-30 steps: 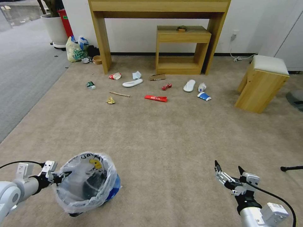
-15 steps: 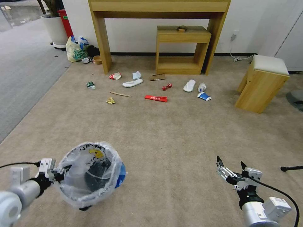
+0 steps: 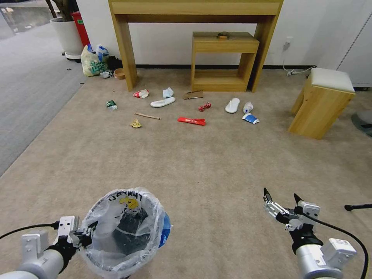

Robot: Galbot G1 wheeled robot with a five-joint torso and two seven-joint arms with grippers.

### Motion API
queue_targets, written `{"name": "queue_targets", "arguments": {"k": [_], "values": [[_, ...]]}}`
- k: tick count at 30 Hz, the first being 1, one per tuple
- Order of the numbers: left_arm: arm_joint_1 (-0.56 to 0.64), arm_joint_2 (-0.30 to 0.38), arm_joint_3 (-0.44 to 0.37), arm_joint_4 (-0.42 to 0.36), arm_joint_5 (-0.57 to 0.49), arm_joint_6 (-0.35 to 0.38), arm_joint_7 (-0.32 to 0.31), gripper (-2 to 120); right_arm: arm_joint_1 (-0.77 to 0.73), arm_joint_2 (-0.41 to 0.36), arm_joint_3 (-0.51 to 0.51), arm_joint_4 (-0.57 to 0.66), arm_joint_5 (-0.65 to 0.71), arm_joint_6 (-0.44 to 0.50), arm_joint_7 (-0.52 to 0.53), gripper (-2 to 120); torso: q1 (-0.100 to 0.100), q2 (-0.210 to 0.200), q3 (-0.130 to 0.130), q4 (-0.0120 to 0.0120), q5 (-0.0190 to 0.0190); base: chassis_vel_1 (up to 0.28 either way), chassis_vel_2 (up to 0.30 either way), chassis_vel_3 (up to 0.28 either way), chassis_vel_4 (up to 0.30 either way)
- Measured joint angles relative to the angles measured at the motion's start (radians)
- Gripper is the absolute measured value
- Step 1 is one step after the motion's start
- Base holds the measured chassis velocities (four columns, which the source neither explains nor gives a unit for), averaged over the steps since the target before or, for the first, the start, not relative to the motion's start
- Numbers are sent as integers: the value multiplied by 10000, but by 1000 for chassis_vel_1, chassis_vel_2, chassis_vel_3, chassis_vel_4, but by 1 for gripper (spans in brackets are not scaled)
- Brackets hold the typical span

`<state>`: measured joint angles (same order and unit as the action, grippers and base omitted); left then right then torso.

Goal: Pick up the trash bin and place the garbage on the floor into it.

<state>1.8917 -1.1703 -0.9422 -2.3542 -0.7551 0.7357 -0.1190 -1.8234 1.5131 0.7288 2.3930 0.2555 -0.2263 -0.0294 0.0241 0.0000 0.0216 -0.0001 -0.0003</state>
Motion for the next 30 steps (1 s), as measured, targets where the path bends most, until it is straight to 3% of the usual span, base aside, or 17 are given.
{"name": "queue_targets", "arguments": {"k": [23, 30], "values": [[-101, 38, 33, -54, 57, -4, 516, 0, 53, 124, -119, 131, -402, 279, -191, 100, 0, 0, 1, 0, -1, 0, 0, 0, 0], [-82, 35, 89, -123, 299, -5, 709, 0, 31, 128, -127, 107, -372, 319, -175, 100, 0, 0, 1, 0, -1, 66, 113, -71, -93]]}}
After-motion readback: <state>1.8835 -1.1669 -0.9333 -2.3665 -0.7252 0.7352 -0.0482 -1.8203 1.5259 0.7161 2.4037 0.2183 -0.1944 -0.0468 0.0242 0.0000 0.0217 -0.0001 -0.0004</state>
